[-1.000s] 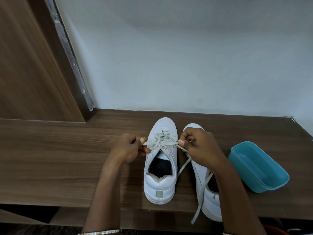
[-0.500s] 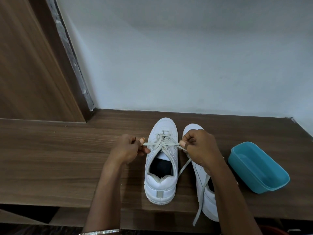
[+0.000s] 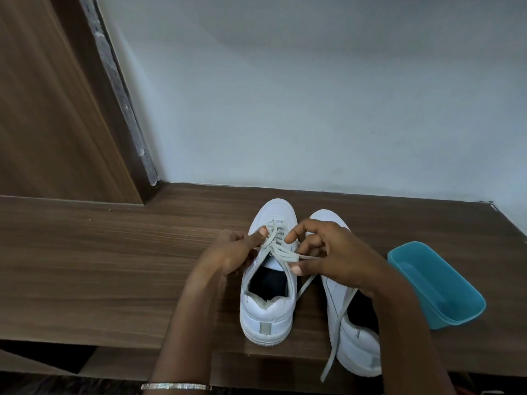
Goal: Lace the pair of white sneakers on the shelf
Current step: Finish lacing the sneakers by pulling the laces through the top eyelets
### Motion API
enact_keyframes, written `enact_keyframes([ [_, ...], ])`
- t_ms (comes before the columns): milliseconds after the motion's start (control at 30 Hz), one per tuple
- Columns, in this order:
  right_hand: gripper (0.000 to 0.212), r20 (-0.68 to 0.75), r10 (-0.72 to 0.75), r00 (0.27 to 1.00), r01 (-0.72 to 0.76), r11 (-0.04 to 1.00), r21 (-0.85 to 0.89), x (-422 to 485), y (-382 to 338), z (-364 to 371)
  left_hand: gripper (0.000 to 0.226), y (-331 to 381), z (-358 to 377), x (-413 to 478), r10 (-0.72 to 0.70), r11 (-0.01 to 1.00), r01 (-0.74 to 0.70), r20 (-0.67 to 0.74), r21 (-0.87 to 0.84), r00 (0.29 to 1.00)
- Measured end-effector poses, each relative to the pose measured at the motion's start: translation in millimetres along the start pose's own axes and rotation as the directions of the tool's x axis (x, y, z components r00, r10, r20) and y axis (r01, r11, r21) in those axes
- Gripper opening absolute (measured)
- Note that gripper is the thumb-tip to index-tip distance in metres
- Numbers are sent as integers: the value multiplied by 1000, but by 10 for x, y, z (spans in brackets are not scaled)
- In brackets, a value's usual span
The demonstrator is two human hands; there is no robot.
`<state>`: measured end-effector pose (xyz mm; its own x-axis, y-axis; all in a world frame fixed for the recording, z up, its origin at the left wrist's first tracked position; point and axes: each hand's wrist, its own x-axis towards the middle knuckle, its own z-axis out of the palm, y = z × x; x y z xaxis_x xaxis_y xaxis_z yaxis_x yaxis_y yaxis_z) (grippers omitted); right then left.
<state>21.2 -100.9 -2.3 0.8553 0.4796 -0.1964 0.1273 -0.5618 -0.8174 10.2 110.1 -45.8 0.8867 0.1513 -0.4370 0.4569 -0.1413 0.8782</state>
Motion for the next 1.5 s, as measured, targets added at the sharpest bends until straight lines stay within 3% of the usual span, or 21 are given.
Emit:
enact_keyframes([
  [100,36,8,-1,1000,2,997,-77,-27,-19,-27,46,-3,17,10,-21,1000,21,7,-8,1000],
  [267,18,-316,-103,943,47,983,-178,28,20,-77,68,5,-17,-14,-6,999,9,85,-40,996],
  [367,10,-451,-134,882,83,988,-132,47,-23,-68,39,-3,-1,-26,19,991,-1,139,-131,990],
  [567,12,-429,-103,898,129,991,34,30,-170,37,19,58,5,-57,72,948,-31,119,-317,990],
  [667,11,-356,-63,933,139,972,191,-27,-299,58,8,115,-48,-103,134,891,-87,75,-445,988],
  [767,12,-195,-81,977,145,930,339,-97,-440,102,24,233,-120,-213,213,817,-158,37,-554,976],
  [833,16,-50,-135,990,144,917,372,-119,-526,169,23,327,-179,-309,297,773,-243,-4,-587,955],
  [1000,28,281,-267,922,233,961,148,-82,-639,472,23,435,-339,-498,456,709,-393,-44,-585,889],
  [1100,25,342,-224,913,235,972,9,-63,-620,541,23,412,-433,-527,460,754,-425,-59,-501,886],
  [1167,17,244,-130,961,116,991,68,-53,-598,455,22,370,-512,-535,408,828,-397,-60,-397,911],
  [1233,11,-5,-25,1000,25,991,129,-26,-505,302,21,312,-590,-535,306,905,-307,-48,-295,951],
  [1300,7,-267,55,962,-16,989,147,16,-341,172,23,259,-654,-540,193,952,-190,-12,-240,981],
  [1367,4,-423,81,903,-53,996,78,69,-172,115,28,218,-690,-541,115,978,-107,33,-180,993],
  [1433,14,-427,67,902,-72,997,4,111,-96,141,30,189,-696,-539,86,991,-79,60,-112,995],
  [1500,32,-341,-1,940,-28,996,-80,137,-115,214,28,193,-684,-533,114,987,-105,65,-123,991],
])
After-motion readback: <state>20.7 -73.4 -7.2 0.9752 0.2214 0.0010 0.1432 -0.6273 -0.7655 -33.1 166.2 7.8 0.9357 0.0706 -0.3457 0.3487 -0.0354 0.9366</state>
